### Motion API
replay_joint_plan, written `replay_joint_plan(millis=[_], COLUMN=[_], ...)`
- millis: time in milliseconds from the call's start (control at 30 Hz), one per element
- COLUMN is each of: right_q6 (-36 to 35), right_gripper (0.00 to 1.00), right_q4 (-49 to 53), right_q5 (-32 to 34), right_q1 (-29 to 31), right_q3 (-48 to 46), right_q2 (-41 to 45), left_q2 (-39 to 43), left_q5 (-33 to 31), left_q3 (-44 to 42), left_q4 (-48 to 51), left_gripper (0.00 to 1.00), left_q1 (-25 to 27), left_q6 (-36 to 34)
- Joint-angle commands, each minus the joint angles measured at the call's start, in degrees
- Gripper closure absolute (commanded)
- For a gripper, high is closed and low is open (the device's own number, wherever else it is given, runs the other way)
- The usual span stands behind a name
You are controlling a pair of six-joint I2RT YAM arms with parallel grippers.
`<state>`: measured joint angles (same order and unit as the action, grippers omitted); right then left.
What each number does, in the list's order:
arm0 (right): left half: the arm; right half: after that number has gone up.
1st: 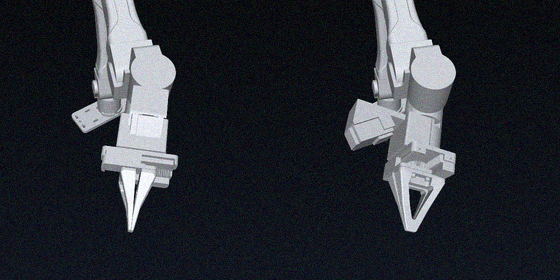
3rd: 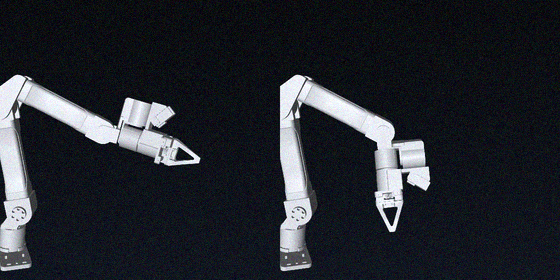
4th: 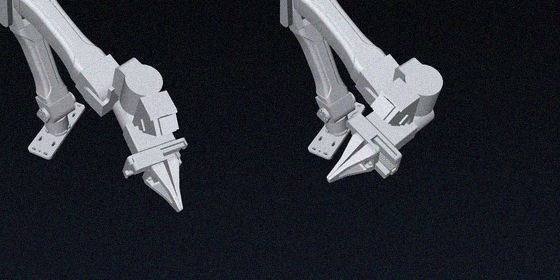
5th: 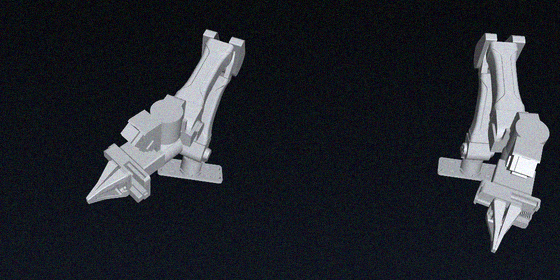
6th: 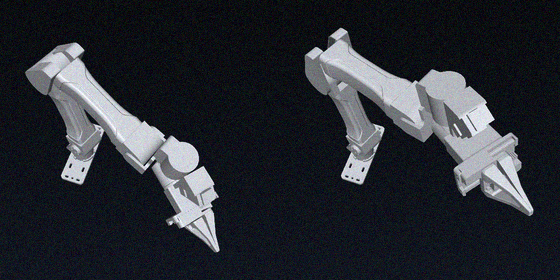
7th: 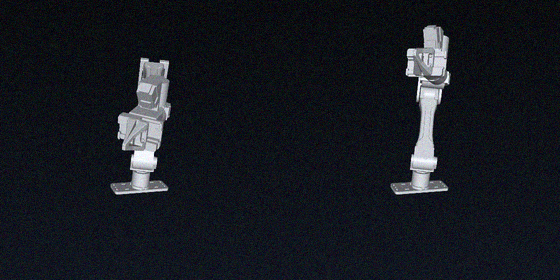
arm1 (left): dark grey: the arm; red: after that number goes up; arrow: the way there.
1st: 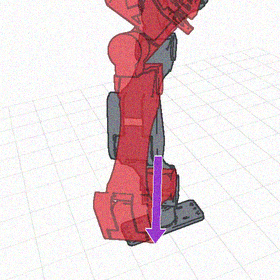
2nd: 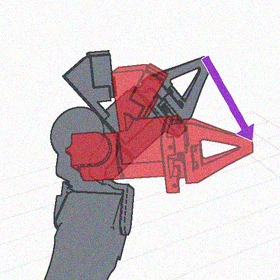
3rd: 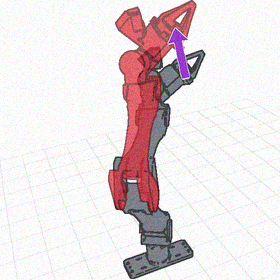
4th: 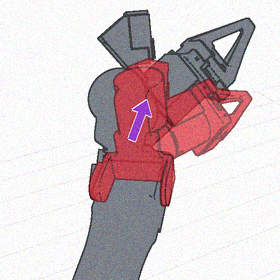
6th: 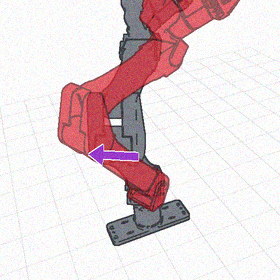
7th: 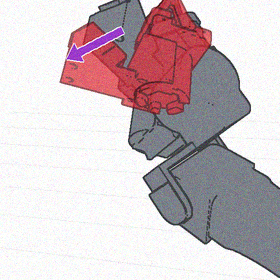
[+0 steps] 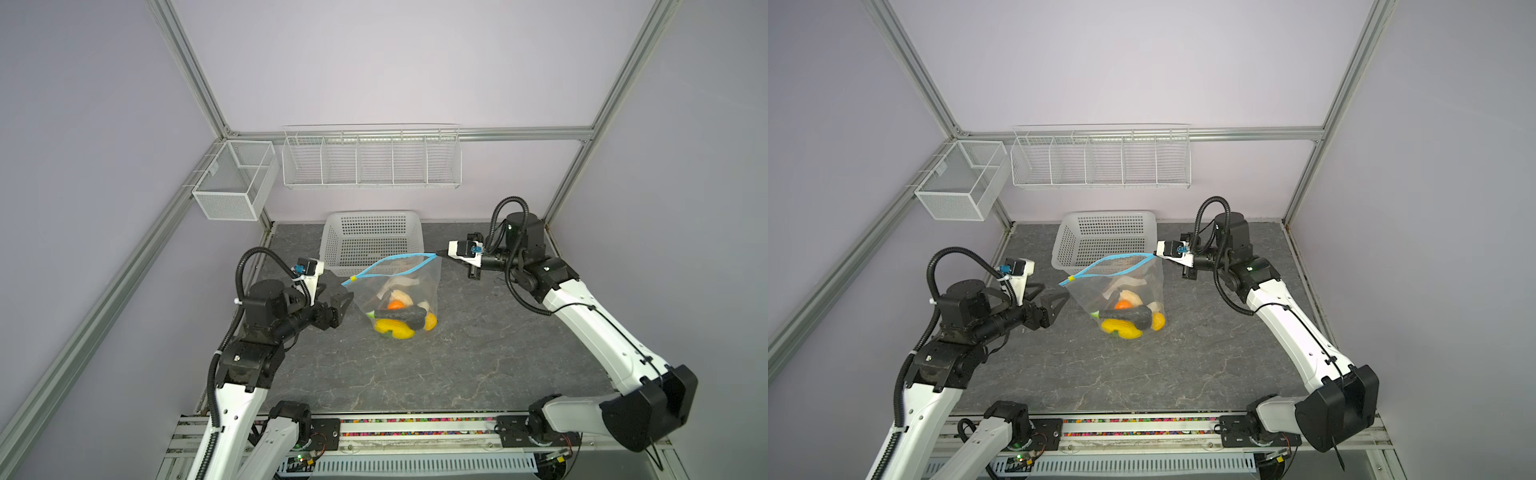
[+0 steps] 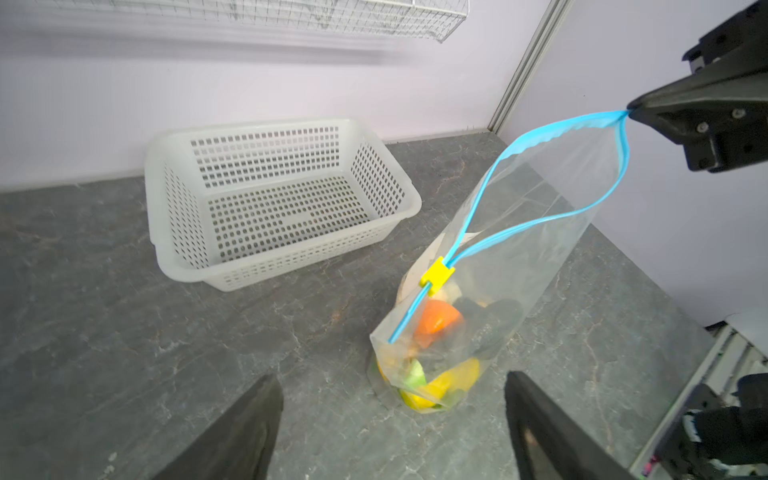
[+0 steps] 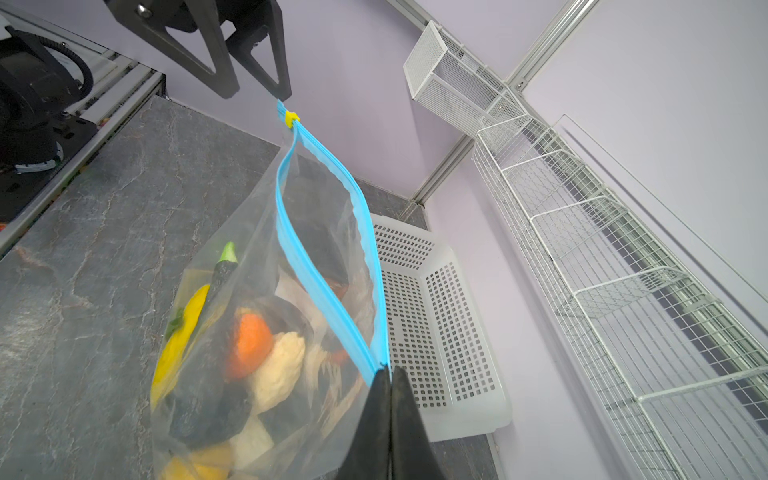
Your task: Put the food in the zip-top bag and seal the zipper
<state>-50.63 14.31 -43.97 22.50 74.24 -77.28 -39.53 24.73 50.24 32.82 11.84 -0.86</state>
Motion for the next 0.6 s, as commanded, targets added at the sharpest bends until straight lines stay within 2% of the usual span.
replay_joint_plan(millis=[0, 67, 167, 267, 567], right_q6=[0.52, 0.9, 1.74, 2.14, 3.04], right_gripper=[0.94, 0.94, 0.93, 0.93, 0.94], right_q4=[-3.38, -3.99, -4.86, -5.17, -5.77], right_q5=[-5.46, -6.86, -7.82, -7.89, -7.66], right_q1=[-0.99, -1.52, -2.26, -2.79, -2.99], right_q3=[-0.98, -1.09, -1.2, -1.2, -0.68], right_q2=[-0.73, -1.01, -1.18, -1.21, -1.54], left_q2=[-0.48, -2.76, -5.53, -5.65, -1.68], left_q5=[-2.25, -0.49, 2.55, 6.33, 12.16], left_q3=[-1.31, -0.36, 0.58, 0.16, -3.89], left_q4=[-6.29, -5.72, -6.49, -8.14, -10.12], left_gripper=[0.18, 0.19, 0.25, 0.38, 0.43], left_q1=[-0.33, -0.33, -0.35, -0.32, -0.32], left_q6=[-7.25, -8.4, -9.12, -9.19, -5.62])
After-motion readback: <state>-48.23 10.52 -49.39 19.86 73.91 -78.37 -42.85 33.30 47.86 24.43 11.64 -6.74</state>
